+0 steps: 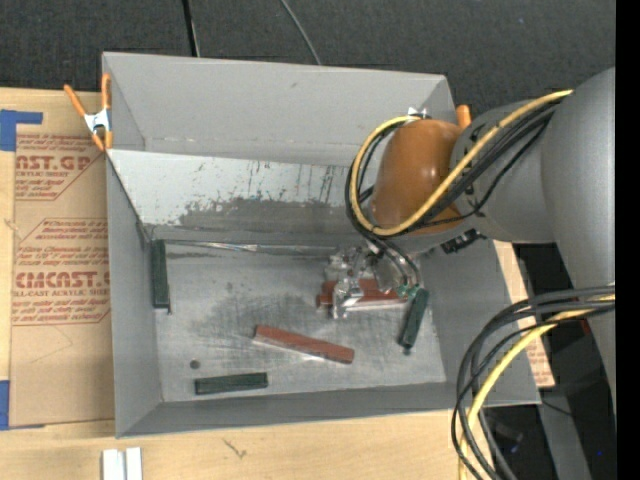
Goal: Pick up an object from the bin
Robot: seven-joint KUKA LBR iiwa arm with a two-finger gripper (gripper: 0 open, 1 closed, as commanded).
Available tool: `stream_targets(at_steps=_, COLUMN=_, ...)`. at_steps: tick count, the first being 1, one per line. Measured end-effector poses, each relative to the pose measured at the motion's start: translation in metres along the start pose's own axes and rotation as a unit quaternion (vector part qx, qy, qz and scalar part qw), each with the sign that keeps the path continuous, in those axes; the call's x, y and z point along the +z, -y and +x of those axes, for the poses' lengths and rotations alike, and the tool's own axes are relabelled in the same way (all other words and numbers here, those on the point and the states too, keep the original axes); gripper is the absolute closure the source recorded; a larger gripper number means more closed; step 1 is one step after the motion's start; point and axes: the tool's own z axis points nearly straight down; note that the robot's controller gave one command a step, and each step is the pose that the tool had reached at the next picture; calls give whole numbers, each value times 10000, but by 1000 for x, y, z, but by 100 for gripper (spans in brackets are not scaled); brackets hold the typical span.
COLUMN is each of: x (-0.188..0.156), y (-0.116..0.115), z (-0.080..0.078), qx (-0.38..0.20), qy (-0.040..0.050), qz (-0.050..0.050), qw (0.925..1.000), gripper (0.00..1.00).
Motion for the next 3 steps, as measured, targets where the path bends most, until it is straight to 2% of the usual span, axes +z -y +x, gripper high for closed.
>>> stream_targets(at_steps=1, x=-7, y=2, z=2, qx=1, qy=-1, qz=-4, qw=10000, gripper=100)
stream_targets(at_steps=2, x=-42, y=0, z=-2, qx=-124, qy=58, qz=6, qw=9999, gripper=100)
stream_targets(at_steps=3, x=-161, y=5, z=24, qx=-465, qy=37, qz=1, qw=9989, gripper=100)
